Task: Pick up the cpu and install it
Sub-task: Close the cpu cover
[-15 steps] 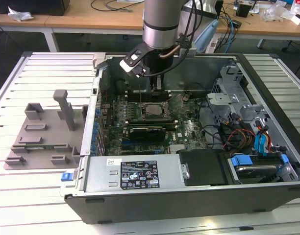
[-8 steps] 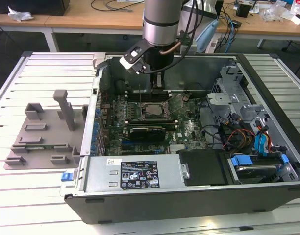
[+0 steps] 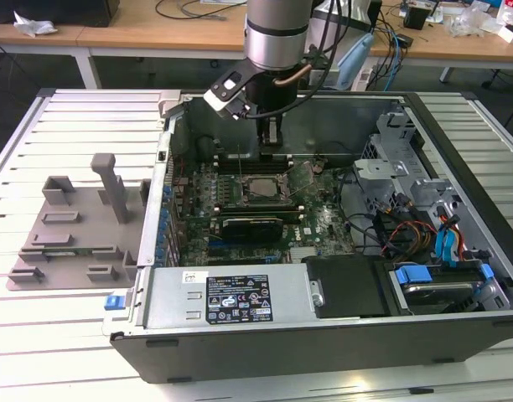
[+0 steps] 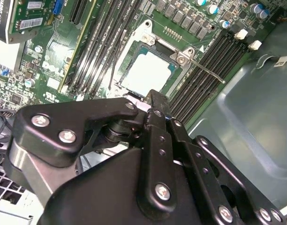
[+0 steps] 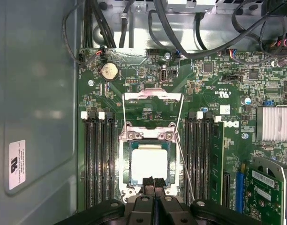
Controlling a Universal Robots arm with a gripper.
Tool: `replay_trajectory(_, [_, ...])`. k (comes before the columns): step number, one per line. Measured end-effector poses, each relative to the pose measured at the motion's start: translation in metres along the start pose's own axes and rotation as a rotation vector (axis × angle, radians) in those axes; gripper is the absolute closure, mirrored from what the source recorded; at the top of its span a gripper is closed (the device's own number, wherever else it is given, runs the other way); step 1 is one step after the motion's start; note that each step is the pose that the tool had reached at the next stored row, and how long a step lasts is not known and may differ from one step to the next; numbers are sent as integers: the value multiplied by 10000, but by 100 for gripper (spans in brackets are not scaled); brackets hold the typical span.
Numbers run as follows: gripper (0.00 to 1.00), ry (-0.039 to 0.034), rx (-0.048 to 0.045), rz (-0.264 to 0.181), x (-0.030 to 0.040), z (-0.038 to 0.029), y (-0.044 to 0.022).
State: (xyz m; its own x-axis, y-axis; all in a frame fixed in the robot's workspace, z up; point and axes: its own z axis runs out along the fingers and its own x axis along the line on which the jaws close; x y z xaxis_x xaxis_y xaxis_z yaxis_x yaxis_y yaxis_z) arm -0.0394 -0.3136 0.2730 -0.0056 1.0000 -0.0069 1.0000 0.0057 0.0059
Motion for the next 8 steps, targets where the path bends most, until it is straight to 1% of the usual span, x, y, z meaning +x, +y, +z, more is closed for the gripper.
replay_trajectory(2, [89,-3,3,0,-1,-2,6])
replay_trajectory(3, [89,-5,3,0,-1,-2,25])
replay_trajectory(5, [89,-4,2,0,-1,-1,76])
replay_trajectory(6, [89,-3,2,0,-1,-1,122])
replay_trajectory(7, [89,-3,2,-1,-1,-1,152])
replay_trajectory(8, [89,-2,2,-1,-2,0,171])
